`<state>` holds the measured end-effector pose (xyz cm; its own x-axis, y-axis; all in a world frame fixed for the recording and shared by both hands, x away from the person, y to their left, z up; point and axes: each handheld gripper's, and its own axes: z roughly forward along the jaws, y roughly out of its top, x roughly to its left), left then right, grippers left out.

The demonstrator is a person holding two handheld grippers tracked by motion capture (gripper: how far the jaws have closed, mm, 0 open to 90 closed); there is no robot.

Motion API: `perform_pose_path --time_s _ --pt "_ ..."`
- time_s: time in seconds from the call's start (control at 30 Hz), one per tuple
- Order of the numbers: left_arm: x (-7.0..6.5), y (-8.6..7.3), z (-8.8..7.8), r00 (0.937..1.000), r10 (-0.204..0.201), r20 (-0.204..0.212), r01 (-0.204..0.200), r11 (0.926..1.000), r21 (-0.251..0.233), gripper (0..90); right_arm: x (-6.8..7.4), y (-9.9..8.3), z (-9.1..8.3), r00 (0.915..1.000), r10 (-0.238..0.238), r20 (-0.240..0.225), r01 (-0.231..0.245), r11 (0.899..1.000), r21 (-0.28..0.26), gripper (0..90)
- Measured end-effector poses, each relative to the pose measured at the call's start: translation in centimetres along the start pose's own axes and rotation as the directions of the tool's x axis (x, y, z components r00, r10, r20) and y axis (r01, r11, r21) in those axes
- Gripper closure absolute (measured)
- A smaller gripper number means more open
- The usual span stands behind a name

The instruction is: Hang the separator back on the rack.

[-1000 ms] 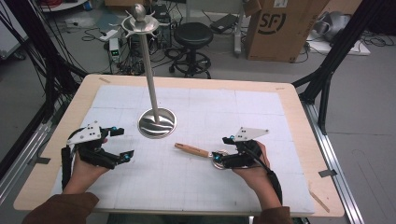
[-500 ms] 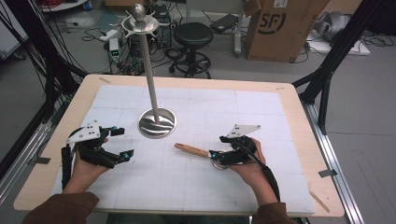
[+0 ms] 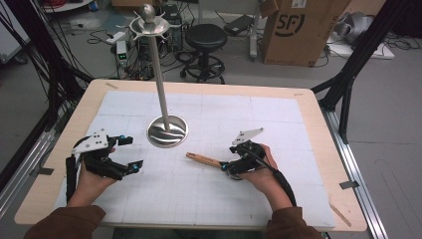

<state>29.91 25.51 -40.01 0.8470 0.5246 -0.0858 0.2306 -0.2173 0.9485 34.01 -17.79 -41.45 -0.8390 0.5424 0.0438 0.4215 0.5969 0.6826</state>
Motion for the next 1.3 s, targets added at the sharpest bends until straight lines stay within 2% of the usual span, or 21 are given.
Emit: perform_pose_path --time_s 0.17,0.47,0.6,0.7,0.8,1.07,1.13,1.17,1.2,1.23,1.27,1.3 --pt "0.0 0.0 0.0 1.0000 0.004 -0.002 -0.004 1.0000 0.005 6.0 0.3 0.6 0.8 0.9995 -0.030 -0.009 0.030 0.998 0.054 29.8" --pt "0.0 0.0 0.2 1.0000 0.007 -0.001 -0.007 0.9999 0.009 6.0 0.3 1.0 1.9 0.9985 -0.047 -0.029 0.050 0.992 0.120 33.4" --pt "0.0 0.0 0.2 0.9999 0.012 0.003 -0.013 0.9998 0.012 6.0 0.7 1.7 2.7 0.9950 -0.094 -0.033 0.098 0.977 0.191 39.7" --pt "-0.1 0.1 0.2 0.9999 0.011 0.002 -0.011 0.9999 0.009 6.0 0.9 2.0 2.9 0.9934 -0.102 -0.051 0.110 0.973 0.201 44.3" --pt "0.0 0.0 0.2 0.9999 0.012 0.005 -0.012 0.9999 0.010 6.0 0.9 1.9 3.2 0.9924 -0.113 -0.049 0.121 0.966 0.227 48.6" --pt "-0.2 0.0 0.4 0.9999 0.014 0.005 -0.015 0.9997 0.018 6.0 0.8 2.1 3.2 0.9911 -0.118 -0.060 0.130 0.959 0.251 57.7" --pt "-0.2 0.0 0.4 0.9999 0.014 0.005 -0.014 0.9997 0.019 6.0 0.9 2.6 3.3 0.9886 -0.138 -0.062 0.150 0.946 0.286 61.0" --pt "-0.2 0.0 0.4 0.9999 0.014 0.005 -0.014 0.9997 0.019 6.0 0.9 2.6 3.3 0.9886 -0.138 -0.062 0.150 0.946 0.286 61.0" --pt "-0.2 0.0 0.4 0.9999 0.012 0.005 -0.012 0.9998 0.018 6.0 1.0 2.8 3.4 0.9878 -0.142 -0.065 0.155 0.938 0.310 61.7" --pt "-0.2 0.0 0.4 0.9999 0.012 0.006 -0.012 0.9997 0.019 6.0 1.0 2.8 3.4 0.9878 -0.142 -0.065 0.155 0.938 0.310 61.7" --pt "-0.2 0.0 0.4 0.9999 0.015 0.007 -0.015 0.9996 0.022 6.0 1.0 3.1 3.6 0.9869 -0.146 -0.070 0.161 0.928 0.335 61.7" --pt "-0.2 0.0 0.4 0.9998 0.016 0.007 -0.017 0.9996 0.023 6.0 1.0 3.3 3.6 0.9875 -0.141 -0.070 0.157 0.925 0.345 61.8"
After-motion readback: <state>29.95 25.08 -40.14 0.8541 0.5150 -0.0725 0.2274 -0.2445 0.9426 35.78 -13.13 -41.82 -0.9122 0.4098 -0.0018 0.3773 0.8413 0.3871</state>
